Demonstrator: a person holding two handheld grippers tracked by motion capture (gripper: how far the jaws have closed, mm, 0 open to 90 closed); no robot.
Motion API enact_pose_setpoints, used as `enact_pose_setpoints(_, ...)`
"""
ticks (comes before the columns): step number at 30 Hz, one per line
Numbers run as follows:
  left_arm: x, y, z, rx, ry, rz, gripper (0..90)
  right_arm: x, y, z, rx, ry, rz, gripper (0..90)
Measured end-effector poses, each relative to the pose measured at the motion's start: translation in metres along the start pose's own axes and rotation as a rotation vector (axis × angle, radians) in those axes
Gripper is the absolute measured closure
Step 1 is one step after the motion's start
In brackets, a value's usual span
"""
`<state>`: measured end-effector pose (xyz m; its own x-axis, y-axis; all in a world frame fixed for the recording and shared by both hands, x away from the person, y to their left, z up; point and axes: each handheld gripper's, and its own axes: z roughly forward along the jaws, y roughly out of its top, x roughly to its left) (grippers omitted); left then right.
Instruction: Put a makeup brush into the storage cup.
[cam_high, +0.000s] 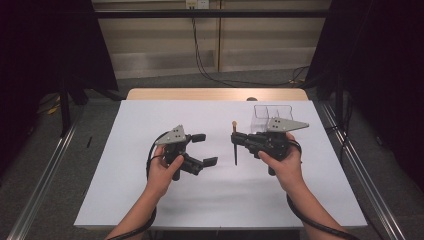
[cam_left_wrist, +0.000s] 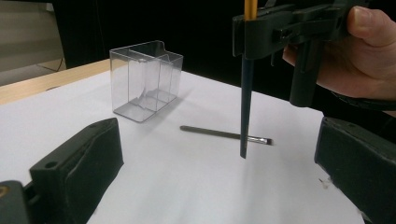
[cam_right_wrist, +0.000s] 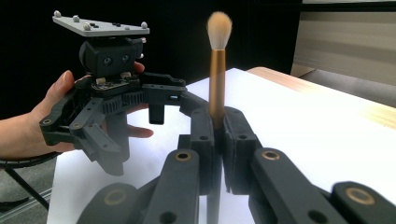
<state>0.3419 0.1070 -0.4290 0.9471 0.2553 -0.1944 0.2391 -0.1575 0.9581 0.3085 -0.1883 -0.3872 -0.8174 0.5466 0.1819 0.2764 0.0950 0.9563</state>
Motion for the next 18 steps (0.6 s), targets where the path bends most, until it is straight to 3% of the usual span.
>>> enact_pose_setpoints(18, 0.004, -0.01, -0.03, -0.004, 0.03, 0.019, 0.9, 0.0, 0.001, -0.001, -0.004, -0.003, -0.005, 84.1)
